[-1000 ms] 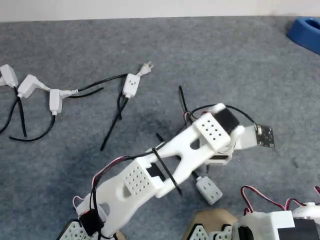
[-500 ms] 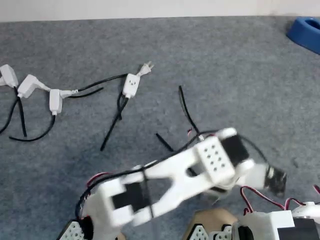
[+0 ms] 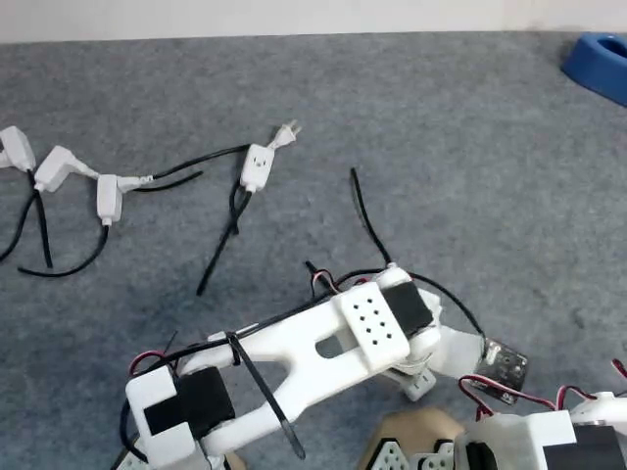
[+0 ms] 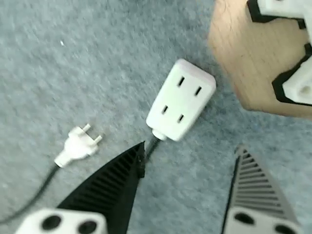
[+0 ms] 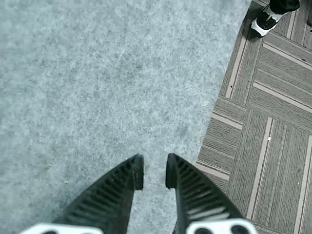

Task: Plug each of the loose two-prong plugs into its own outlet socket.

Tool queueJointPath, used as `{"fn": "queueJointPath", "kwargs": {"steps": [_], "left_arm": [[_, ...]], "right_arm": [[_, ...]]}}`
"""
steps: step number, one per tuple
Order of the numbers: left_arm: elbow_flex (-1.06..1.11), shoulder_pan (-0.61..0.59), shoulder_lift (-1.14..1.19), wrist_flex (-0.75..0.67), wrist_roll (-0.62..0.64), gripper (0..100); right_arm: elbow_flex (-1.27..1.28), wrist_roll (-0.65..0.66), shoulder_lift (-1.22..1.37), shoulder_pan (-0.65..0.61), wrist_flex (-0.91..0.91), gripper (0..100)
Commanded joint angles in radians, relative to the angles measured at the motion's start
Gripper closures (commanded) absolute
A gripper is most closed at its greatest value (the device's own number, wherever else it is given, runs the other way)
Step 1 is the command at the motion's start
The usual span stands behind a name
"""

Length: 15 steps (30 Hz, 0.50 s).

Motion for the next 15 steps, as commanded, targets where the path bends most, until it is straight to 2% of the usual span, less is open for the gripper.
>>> {"fn": "queueJointPath", "kwargs": {"steps": [1, 8, 15], "left_arm": [[-0.071, 0.036, 0.054, -0.021, -0.058, 71], [-0.09, 0.042, 0.209, -0.107, -0.069, 71], [-0.088, 0.035, 0.257, -0.149, -0.069, 71]], "right_arm": [[-0.038, 0.009, -0.051, -0.007, 0.007, 90.8], [-0.042, 0.011, -0.051, -0.002, 0.007, 90.8], [-0.042, 0.011, -0.051, 0.002, 0.007, 90.8]]}}
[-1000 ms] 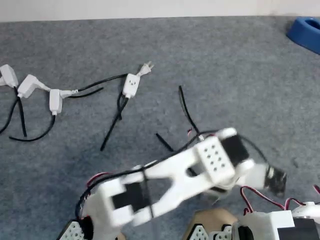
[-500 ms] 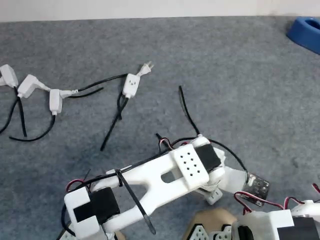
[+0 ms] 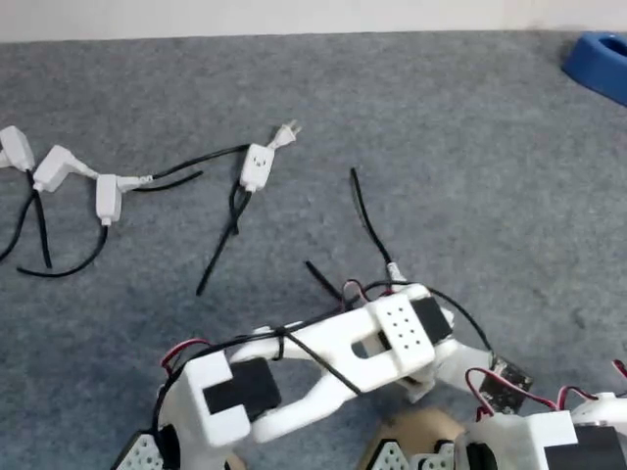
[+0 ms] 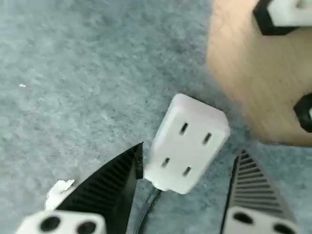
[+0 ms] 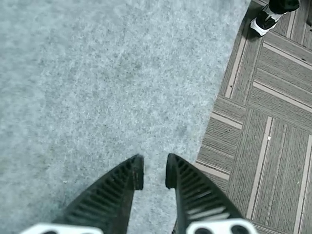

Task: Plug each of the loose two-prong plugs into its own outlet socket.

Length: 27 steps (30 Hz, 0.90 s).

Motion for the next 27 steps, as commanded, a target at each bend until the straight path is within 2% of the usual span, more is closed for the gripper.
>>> {"fn": "queueJointPath", "kwargs": {"steps": [1, 6, 12, 16, 21, 27], "left_arm": [[-0.013, -0.001, 0.001, -0.015, -0.009, 72], [-0.019, -0.039, -0.002, -0.009, -0.008, 91], [-0.019, -0.173, 0.002, 0.009, 0.037, 100], [-0.013, -0.266, 0.001, 0.1, 0.041, 99], [-0.008, -0.392, -0.008, 0.107, 0.06, 99], [-0.008, -0.509, -0.008, 0.106, 0.213, 99]], "right_arm": [[-0.042, 0.011, -0.051, 0.004, 0.007, 90.8], [-0.042, 0.011, -0.051, 0.005, 0.007, 90.8], [-0.042, 0.012, -0.051, 0.007, 0.007, 90.8], [-0.042, 0.012, -0.051, 0.005, 0.008, 90.8], [-0.038, 0.012, -0.051, -0.002, 0.008, 90.8], [-0.033, 0.012, -0.051, -0.077, 0.022, 90.8]]}}
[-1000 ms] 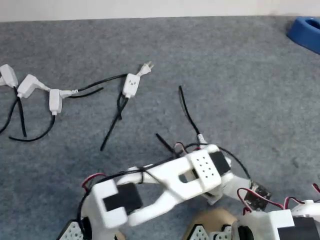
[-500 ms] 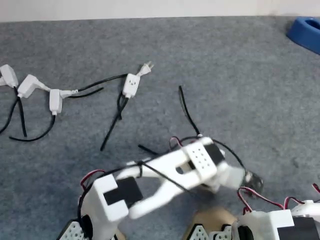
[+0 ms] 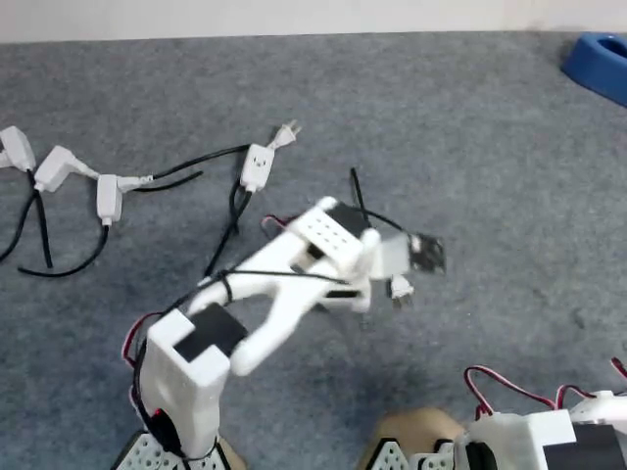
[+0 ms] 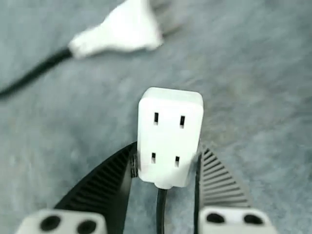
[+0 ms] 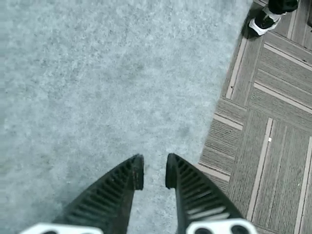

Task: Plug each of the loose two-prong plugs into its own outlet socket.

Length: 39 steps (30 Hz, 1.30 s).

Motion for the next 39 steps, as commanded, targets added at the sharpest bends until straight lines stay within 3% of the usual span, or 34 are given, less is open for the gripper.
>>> {"fn": "queueJointPath", "kwargs": {"steps": [1, 7, 14, 24, 28, 36, 39], "left_arm": [[-0.008, -0.094, -0.022, 0.011, 0.112, 99], [0.045, -0.159, -0.022, 0.017, 0.172, 99], [0.171, -0.274, -0.117, 0.011, 0.133, 99], [0.644, -0.237, -0.593, -0.089, 0.046, 99], [0.691, -0.237, -0.615, -0.117, 0.02, 99], [0.736, -0.151, -0.616, -0.115, -0.003, 99], [0.728, -0.153, -0.621, -0.117, 0.005, 92]], "right_arm": [[-0.036, 0.012, -0.051, -0.082, 0.048, 90.8], [-0.044, 0.012, -0.053, -0.275, 0.17, 90.8], [-0.077, 0.012, -0.051, -0.521, 0.323, 90.8], [-0.257, -0.068, -0.051, -0.923, 0.667, 90.8], [-0.263, -0.08, -0.051, -1.07, 0.731, 90.8], [-0.282, -0.114, -0.051, -1.234, 0.771, 90.8], [-0.297, -0.114, -0.051, -1.288, 0.789, 90.8]]}}
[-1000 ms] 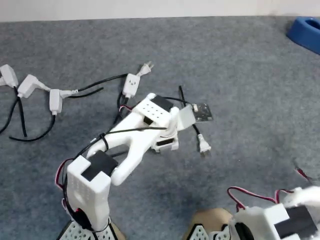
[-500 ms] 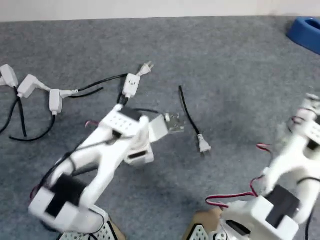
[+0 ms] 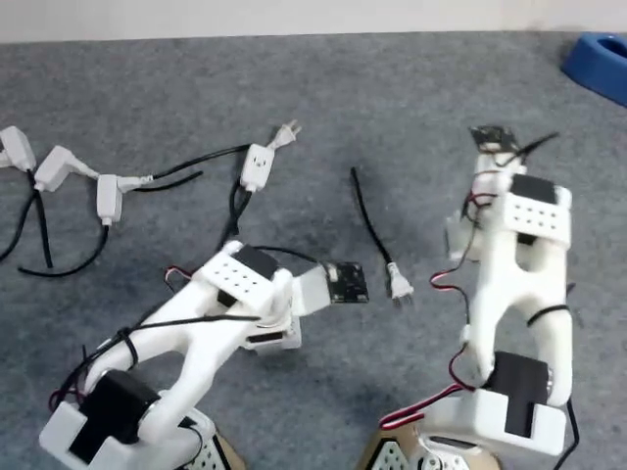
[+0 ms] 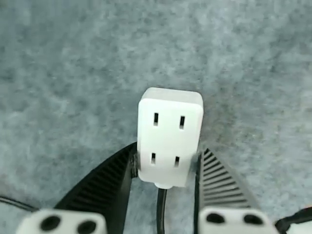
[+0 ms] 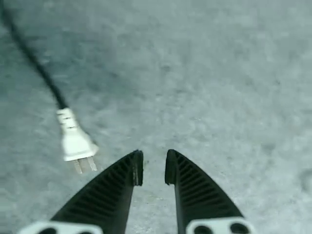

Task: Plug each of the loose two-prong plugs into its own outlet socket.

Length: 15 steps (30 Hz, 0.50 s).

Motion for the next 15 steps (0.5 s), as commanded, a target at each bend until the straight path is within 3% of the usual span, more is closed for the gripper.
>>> {"fn": "queueJointPath", "kwargs": {"steps": [1, 4, 10, 15], "left_arm": [[-0.025, -0.002, -0.048, -0.006, 0.0, 89], [-0.068, -0.05, -0.085, -0.003, -0.002, 84], [-0.07, -0.094, -0.16, -0.002, -0.005, 85], [-0.024, -0.07, -0.165, 0.018, -0.021, 85]], "right_arm": [[-0.076, -0.014, -0.051, -0.071, 0.031, 90.8], [-0.13, -0.008, -0.044, -0.131, 0.061, 90.8], [-0.105, -0.015, -0.039, -0.234, 0.053, 90.8], [-0.091, -0.048, -0.039, -0.269, 0.041, 90.8]]}}
